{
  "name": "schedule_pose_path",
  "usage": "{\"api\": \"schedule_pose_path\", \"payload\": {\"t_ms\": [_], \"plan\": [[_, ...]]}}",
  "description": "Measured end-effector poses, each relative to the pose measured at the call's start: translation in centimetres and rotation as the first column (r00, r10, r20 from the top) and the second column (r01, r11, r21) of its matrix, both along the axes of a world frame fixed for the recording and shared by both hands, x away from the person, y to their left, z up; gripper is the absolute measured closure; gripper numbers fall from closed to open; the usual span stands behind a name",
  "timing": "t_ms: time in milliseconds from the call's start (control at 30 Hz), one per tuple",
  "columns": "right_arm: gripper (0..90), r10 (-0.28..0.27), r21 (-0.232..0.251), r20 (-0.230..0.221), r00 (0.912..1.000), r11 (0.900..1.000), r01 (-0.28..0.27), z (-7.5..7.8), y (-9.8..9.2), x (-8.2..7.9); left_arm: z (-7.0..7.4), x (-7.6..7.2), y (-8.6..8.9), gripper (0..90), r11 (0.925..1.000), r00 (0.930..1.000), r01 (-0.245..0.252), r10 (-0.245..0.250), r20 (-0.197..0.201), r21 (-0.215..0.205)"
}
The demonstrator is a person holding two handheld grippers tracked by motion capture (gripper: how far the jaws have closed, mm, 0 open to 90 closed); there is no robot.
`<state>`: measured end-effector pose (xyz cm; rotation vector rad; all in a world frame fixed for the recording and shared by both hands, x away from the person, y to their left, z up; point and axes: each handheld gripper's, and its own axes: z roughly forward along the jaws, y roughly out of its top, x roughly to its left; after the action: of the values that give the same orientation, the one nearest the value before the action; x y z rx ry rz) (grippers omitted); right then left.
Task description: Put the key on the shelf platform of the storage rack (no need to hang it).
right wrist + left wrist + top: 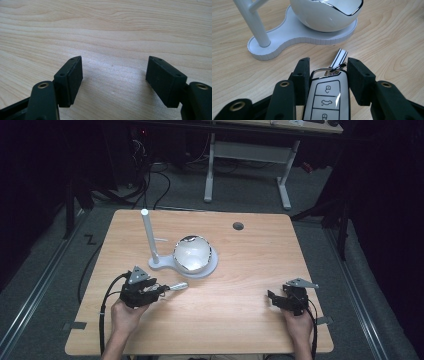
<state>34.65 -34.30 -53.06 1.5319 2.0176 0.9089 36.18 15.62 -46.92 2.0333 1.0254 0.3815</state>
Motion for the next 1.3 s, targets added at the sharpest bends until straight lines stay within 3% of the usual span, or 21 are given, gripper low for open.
{"api": "schedule_pose_path", "payload": {"t_ms": [200,800,1300], "plan": [[30.1,0.001,0.002,0.001,1.0000,1.000,-0.001,0.0,0.0,0.0,1.2,-0.1,0.6,54.9,0.9985,0.9999,-0.014,0.014,-0.006,-0.052],[30.1,0.000,0.007,0.003,1.0000,1.000,0.000,0.0,-0.1,0.0,4.8,0.2,1.4,55.1,0.9982,0.9999,0.014,-0.013,0.008,-0.059],[30.1,0.000,0.008,0.002,1.0000,1.000,0.000,0.0,-0.2,0.0,7.2,0.7,1.1,55.1,0.9940,0.9989,0.045,-0.044,0.018,-0.100]]}}
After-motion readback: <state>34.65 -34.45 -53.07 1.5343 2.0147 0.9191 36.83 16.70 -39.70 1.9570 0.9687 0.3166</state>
